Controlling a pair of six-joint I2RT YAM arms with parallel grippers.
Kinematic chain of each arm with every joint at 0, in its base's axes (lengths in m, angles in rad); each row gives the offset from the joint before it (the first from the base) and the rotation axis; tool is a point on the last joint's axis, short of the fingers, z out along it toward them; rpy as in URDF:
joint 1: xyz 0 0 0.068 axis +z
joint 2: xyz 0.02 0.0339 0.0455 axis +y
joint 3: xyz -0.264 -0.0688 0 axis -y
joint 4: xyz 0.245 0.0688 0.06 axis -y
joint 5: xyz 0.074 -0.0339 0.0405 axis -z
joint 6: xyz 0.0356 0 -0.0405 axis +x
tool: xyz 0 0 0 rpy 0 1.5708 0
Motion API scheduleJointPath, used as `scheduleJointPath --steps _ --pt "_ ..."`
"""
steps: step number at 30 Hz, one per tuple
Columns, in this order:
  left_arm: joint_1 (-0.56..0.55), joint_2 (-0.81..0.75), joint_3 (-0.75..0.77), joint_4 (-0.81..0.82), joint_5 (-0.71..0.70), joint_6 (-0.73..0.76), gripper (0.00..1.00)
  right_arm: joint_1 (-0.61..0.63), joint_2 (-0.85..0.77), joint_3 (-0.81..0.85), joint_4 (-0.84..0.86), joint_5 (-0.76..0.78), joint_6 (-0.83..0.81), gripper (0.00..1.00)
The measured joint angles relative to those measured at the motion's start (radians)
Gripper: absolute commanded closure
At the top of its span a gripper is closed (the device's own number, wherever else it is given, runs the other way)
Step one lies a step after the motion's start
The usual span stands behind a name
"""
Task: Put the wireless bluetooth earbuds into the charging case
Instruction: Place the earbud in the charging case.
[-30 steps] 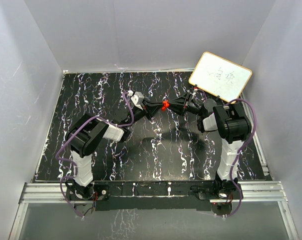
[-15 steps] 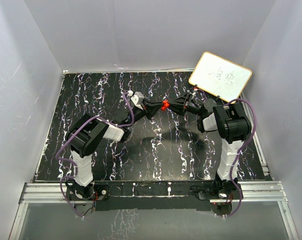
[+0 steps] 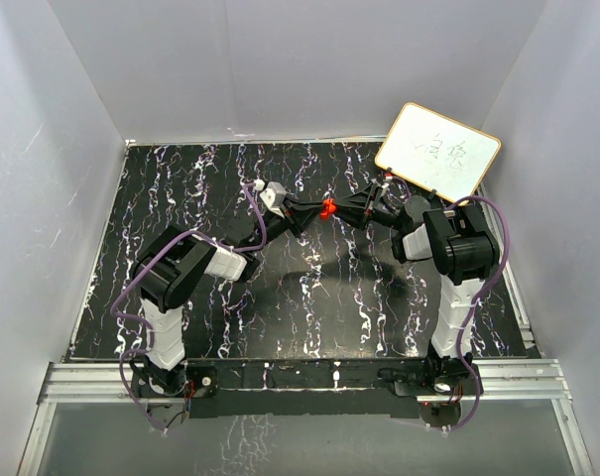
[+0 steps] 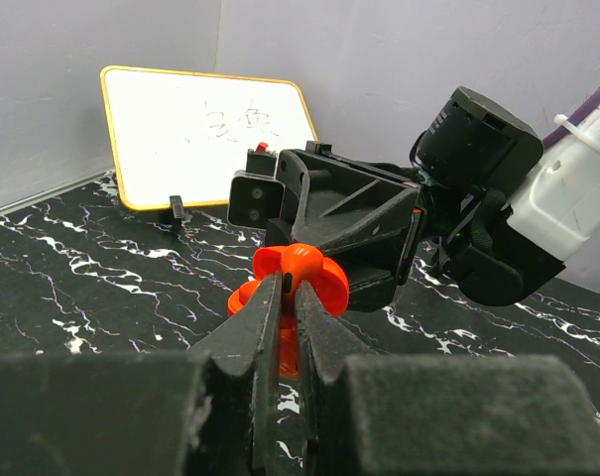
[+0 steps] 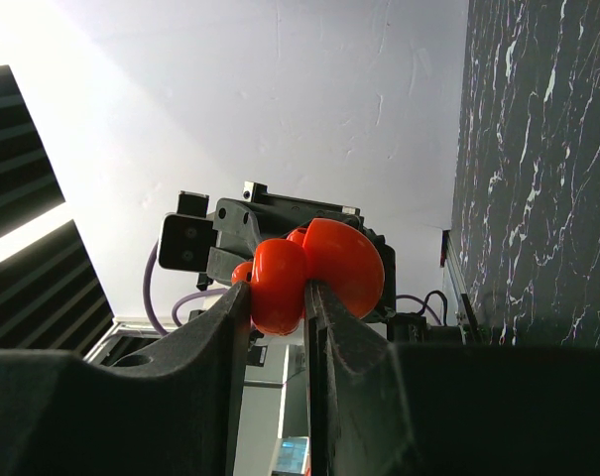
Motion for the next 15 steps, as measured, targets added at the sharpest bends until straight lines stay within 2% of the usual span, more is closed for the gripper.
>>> scheduleJointPath --steps 15 --pt "0.0 0.0 0.0 0.0 0.007 0.0 0.87 0.0 0.0 0.005 0.0 0.001 0.0 1.0"
